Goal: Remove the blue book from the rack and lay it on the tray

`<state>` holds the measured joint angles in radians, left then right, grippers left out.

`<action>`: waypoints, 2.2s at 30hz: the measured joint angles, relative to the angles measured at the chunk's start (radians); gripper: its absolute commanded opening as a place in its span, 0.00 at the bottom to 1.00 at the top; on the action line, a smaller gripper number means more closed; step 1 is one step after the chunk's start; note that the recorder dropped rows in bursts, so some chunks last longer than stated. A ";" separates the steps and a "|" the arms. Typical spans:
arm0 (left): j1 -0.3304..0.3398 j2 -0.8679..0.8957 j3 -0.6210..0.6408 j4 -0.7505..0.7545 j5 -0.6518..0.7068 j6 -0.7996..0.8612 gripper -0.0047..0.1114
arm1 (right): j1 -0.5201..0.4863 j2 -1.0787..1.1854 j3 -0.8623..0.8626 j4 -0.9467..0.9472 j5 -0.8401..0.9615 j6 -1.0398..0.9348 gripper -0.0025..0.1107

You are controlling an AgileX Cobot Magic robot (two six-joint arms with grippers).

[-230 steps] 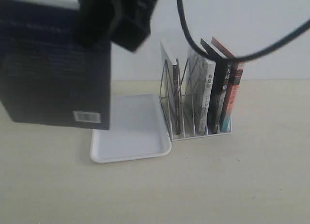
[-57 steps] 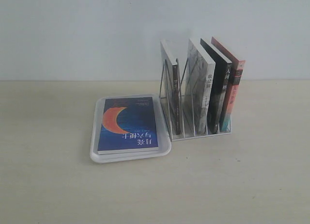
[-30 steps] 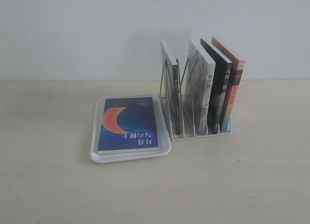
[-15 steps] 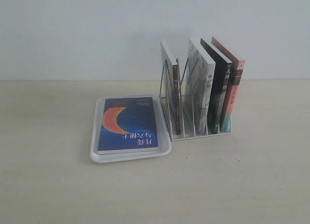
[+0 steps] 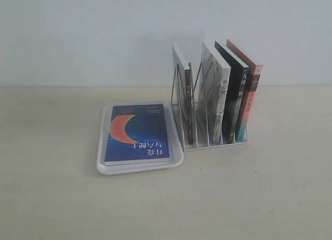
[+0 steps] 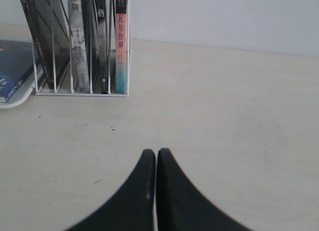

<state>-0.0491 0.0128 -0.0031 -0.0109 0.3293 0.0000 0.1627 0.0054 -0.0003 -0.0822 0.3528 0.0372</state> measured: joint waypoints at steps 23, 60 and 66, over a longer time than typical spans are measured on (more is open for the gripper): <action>0.000 0.000 0.000 0.000 0.000 0.005 0.08 | 0.000 0.000 0.000 0.097 0.000 0.000 0.02; 0.000 0.000 0.000 0.000 0.000 0.005 0.08 | 0.000 0.000 0.000 0.105 0.000 0.000 0.02; 0.000 0.000 0.000 0.000 0.000 0.005 0.08 | 0.000 0.000 0.000 0.108 0.000 0.000 0.02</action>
<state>-0.0491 0.0128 -0.0031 -0.0109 0.3293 0.0053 0.1627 0.0054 -0.0003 0.0259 0.3528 0.0372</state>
